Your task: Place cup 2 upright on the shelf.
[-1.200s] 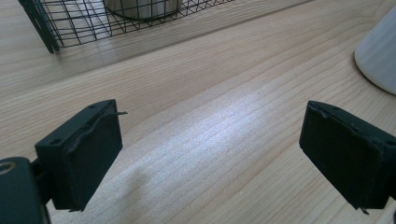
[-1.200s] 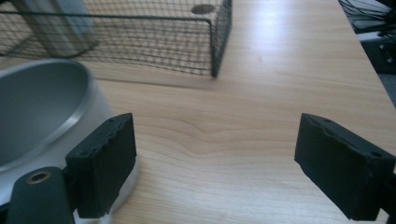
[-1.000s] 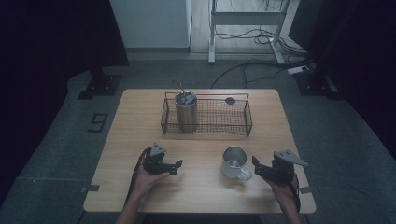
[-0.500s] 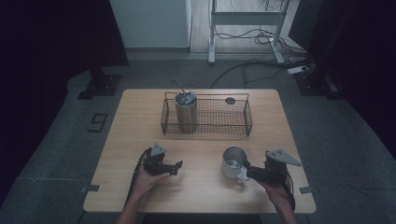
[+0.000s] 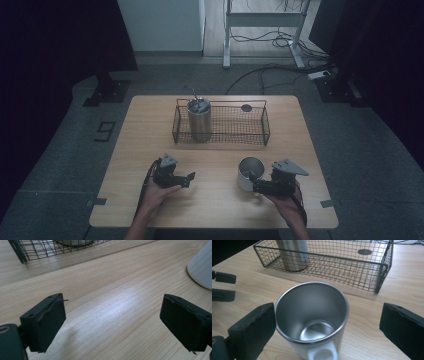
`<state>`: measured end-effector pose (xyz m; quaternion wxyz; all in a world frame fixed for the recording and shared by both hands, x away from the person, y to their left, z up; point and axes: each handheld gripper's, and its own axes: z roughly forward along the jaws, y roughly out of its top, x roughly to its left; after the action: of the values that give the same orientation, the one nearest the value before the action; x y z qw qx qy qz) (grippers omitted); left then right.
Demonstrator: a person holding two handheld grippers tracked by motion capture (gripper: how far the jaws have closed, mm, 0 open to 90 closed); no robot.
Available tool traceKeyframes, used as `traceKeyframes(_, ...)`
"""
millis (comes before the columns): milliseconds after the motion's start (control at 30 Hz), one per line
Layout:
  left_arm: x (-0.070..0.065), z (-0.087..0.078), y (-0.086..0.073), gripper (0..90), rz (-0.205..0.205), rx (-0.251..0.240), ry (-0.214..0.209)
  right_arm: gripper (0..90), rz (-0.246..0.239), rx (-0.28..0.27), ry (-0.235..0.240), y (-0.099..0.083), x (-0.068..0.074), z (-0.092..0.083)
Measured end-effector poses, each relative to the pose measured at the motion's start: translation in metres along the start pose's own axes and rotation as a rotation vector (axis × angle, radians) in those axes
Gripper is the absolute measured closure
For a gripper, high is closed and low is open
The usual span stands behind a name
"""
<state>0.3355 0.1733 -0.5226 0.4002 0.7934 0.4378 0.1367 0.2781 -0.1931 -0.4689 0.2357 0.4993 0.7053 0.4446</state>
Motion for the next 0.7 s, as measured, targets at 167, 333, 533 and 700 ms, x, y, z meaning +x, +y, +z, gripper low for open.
traceKeyframes(167,-0.001,0.0,0.0,6.4,0.0,0.0,-0.004,0.0,-0.011,0.008,0.011,0.001,0.007,0.004)
traceKeyframes(333,0.0,-0.001,0.0,6.4,0.0,0.0,-0.005,0.0,-0.024,0.026,0.019,0.002,0.013,0.011)
traceKeyframes(533,0.0,0.0,0.0,6.4,-0.003,0.0,-0.005,0.0,-0.05,0.051,0.016,0.002,0.018,0.019)
traceKeyframes(700,-0.001,0.001,-0.001,6.4,0.0,0.003,-0.005,0.0,-0.057,0.062,0.009,0.001,0.019,0.023)
